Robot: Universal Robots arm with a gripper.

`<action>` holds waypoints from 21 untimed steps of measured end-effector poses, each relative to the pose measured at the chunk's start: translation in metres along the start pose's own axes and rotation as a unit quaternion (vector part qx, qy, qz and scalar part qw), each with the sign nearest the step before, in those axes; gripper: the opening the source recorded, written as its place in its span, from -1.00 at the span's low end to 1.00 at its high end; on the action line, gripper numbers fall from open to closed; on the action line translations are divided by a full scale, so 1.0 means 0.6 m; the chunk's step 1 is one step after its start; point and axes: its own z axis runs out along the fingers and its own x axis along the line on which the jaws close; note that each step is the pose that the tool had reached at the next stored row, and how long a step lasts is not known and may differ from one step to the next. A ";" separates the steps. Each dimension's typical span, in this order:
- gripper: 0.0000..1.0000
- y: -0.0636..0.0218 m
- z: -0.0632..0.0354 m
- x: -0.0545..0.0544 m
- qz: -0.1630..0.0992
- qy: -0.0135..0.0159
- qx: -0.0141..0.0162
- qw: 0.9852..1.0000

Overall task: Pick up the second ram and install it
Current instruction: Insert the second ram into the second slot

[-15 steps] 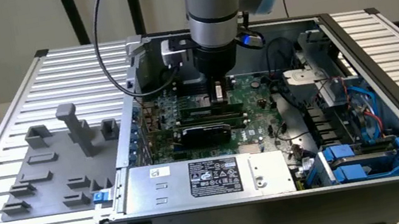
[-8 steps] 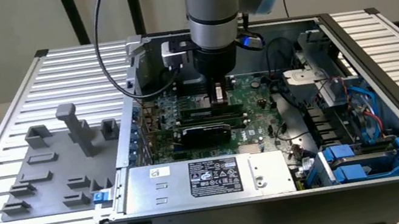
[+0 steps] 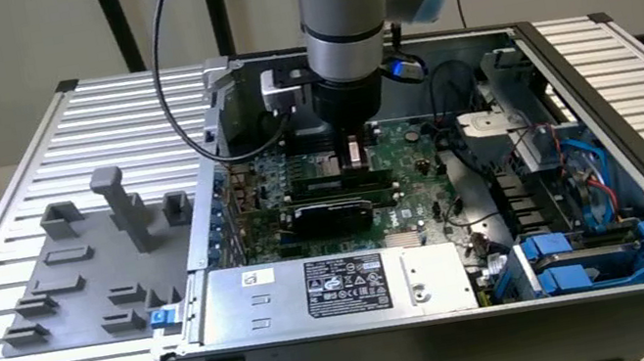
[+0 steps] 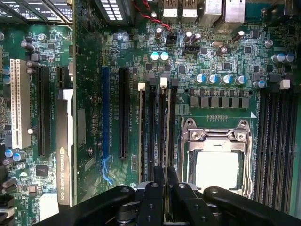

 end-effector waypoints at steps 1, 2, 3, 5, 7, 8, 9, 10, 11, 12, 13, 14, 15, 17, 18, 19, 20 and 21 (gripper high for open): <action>-1.00 0.000 0.000 0.001 0.000 0.000 0.000 1.000; -1.00 0.000 0.001 0.002 0.000 0.000 0.000 1.000; -1.00 0.000 0.001 0.003 0.000 0.000 0.000 1.000; -1.00 0.000 0.002 0.004 0.000 0.000 0.000 1.000; -1.00 0.000 0.002 0.004 0.000 0.000 0.000 1.000; -1.00 0.000 0.002 0.004 0.000 0.000 0.000 1.000; -1.00 0.000 0.002 0.004 0.000 0.000 0.000 1.000; -1.00 0.000 0.003 0.004 0.000 0.000 0.000 1.000; -1.00 0.000 0.003 0.004 0.000 -0.001 0.000 1.000; -1.00 0.001 0.003 0.004 0.000 -0.001 0.000 1.000; -1.00 0.001 0.004 0.004 0.000 -0.002 0.000 1.000; -1.00 0.001 0.004 0.004 0.000 -0.002 0.000 1.000; -1.00 0.002 0.004 0.004 0.000 -0.002 0.000 1.000; -1.00 0.002 0.005 0.004 0.000 -0.002 0.000 1.000; -1.00 0.002 0.005 0.004 0.000 -0.002 0.000 1.000; -1.00 0.002 0.006 0.004 0.000 -0.002 0.000 1.000; -1.00 0.002 0.006 0.004 0.000 -0.002 0.000 1.000; -1.00 0.002 0.006 0.004 0.000 -0.002 0.000 1.000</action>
